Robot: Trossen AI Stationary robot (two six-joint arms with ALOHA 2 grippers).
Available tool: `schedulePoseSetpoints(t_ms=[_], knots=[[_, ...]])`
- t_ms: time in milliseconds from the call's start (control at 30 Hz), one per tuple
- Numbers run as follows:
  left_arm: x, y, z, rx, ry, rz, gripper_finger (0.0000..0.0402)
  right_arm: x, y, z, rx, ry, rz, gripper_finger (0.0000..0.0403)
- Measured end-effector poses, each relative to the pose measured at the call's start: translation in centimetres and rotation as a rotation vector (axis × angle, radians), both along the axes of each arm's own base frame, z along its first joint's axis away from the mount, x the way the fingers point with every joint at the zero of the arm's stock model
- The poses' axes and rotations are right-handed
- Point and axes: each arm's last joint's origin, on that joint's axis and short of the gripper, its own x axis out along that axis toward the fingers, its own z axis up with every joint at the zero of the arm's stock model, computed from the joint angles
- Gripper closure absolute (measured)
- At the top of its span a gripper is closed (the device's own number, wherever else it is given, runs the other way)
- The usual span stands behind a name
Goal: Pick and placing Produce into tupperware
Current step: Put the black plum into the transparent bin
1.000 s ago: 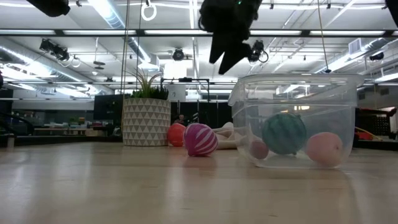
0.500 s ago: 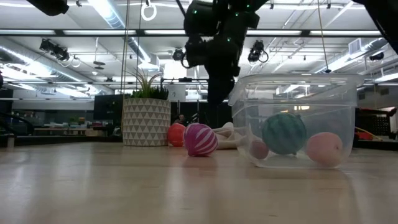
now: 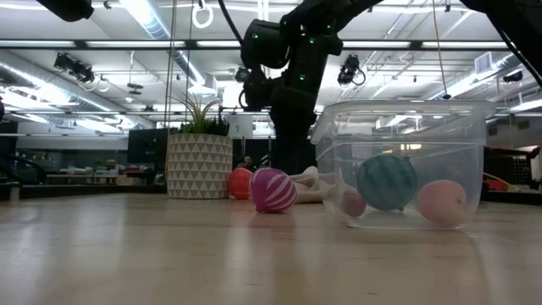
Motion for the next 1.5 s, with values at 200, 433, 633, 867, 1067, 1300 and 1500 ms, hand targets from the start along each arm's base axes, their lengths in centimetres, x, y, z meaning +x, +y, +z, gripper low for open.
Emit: schedulePoseSetpoints(t_ms=[200, 433, 633, 867, 1067, 1300, 1500], knots=[[0.2, 0.0, -0.1, 0.003, 0.025, -0.002, 0.0389, 0.3, -0.1, 0.2, 0.011, -0.02, 0.014, 0.013], [0.2, -0.1, -0.1, 0.017, 0.025, -0.011, 0.038, 0.7, -0.9, -1.0, 0.053, -0.015, -0.035, 0.013], [0.2, -0.1, -0.1, 0.016, 0.025, -0.011, 0.0386, 1.0, -0.8, -1.8, 0.05, -0.002, -0.041, 0.0132], [0.2, -0.1, -0.1, 0.014, 0.023, -0.015, 0.039, 1.2, -0.8, -2.2, 0.069, -0.008, -0.042, 0.014], [0.2, -0.1, -0.1, 0.012, 0.023, -0.017, 0.038, 1.2, -1.1, -2.2, 0.077, -0.015, -0.058, 0.0141], [0.2, -0.1, -0.1, 0.01, 0.022, -0.02, 0.0389, 1.3, -1.5, -2.2, 0.1, -0.026, -0.108, 0.0141], [0.2, -0.1, -0.1, 0.002, 0.018, -0.032, 0.0391, 1.3, -1.9, -2.9, 0.147, -0.015, -0.17, 0.0142]])
